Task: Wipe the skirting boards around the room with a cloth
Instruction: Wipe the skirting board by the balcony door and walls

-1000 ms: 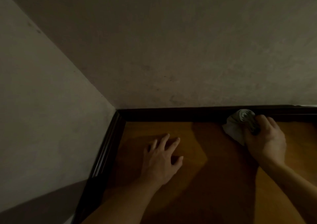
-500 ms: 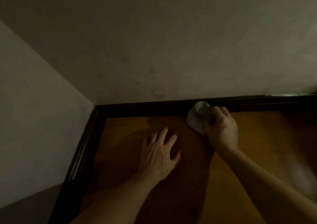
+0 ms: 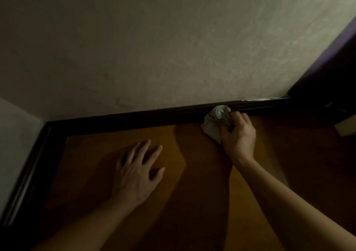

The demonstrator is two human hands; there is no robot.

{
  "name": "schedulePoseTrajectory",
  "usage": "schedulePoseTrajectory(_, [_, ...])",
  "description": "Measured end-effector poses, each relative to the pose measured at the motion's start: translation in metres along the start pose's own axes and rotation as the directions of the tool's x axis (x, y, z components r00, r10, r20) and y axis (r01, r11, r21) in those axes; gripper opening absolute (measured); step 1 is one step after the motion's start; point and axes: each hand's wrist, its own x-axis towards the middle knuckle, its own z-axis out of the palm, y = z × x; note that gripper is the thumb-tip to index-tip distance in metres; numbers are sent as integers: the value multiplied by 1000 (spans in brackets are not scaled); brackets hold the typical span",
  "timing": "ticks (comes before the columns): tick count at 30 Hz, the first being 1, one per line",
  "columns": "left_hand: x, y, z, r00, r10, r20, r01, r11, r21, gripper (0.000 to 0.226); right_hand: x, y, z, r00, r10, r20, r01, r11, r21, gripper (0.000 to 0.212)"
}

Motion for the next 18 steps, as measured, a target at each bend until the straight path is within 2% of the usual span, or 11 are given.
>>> schedulePoseTrajectory(2, [-1,1,-1,1000,-4,1,4,1000,15,68,3,2,1,999,-17,30,17,1000,10,21])
schedulePoseTrajectory(6, [-3,3,-3,1000,-12,10,12,1000,-5,68,-2,4,3,998,34,-57,-33,999,22,17])
schedulePoseTrajectory(9, [-3,4,-3,1000,-10,19,11,1000,-8,68,-1,-2,7,994,-98,44,97,995,19,22])
schedulePoseTrajectory(10, [-3,3,-3,1000,-11,26,11,1000,-11,68,1,0,5,993,-101,57,100,995,20,23])
schedulePoseTrajectory(14, [-2,1,-1,999,-12,42,13,1000,-20,67,-3,6,2,995,75,-63,-74,997,15,17])
schedulePoseTrajectory(15, [-1,1,0,999,-12,44,13,1000,-23,67,-6,0,6,995,74,-61,-72,997,25,16])
schedulePoseTrajectory(18, [1,0,2,997,-17,73,18,1000,-11,69,-15,-33,23,996,-68,55,63,994,94,34])
